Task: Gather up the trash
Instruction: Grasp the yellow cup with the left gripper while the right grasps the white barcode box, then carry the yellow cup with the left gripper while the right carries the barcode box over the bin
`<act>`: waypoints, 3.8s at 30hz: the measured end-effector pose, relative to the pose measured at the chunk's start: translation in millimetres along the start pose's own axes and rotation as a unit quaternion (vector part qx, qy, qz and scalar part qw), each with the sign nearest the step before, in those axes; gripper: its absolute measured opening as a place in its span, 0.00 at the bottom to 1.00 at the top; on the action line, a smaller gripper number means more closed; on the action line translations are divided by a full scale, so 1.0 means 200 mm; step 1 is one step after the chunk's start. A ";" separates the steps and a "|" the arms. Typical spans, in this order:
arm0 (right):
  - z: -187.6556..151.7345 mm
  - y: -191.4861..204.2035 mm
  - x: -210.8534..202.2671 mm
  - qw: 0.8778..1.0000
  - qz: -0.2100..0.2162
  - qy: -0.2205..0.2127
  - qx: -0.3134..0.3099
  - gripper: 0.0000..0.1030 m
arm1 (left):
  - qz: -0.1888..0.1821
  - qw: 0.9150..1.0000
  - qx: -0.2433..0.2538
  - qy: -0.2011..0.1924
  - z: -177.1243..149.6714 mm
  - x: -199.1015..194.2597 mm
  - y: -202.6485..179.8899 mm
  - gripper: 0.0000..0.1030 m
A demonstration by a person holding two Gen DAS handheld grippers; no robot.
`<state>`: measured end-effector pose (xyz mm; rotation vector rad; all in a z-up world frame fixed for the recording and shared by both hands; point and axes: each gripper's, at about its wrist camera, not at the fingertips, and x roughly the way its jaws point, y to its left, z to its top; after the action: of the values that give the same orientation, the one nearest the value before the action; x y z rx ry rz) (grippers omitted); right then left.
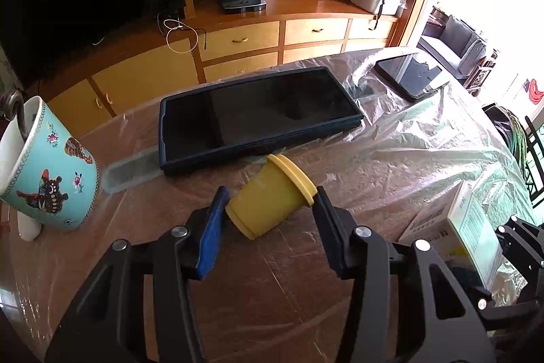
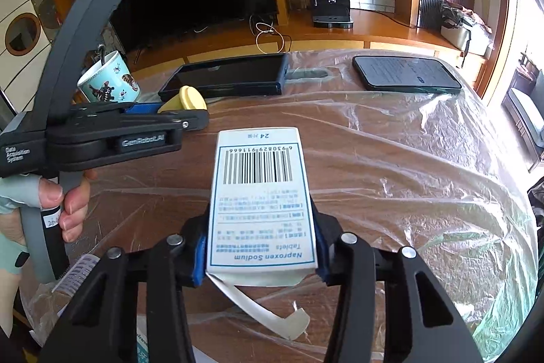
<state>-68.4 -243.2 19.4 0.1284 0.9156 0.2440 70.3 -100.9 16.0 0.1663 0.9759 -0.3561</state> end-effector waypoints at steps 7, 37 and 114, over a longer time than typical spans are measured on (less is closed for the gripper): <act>0.01 -0.03 -0.03 1.000 0.016 -0.004 0.010 0.44 | -0.002 1.000 0.003 -0.002 -0.03 -0.06 0.02 0.50; -0.17 0.12 -0.43 0.997 0.046 -0.028 -0.059 0.44 | -0.034 0.998 0.008 -0.048 -0.47 -0.60 -0.03 0.50; -1.27 0.36 -0.72 0.975 0.120 0.111 -0.148 0.44 | -0.057 0.997 0.035 0.033 -1.63 -0.86 -0.45 0.50</act>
<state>-365.5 -210.3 -8.1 -0.0672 1.0755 0.6264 -304.3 -51.4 -19.8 0.1874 1.0416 -0.4926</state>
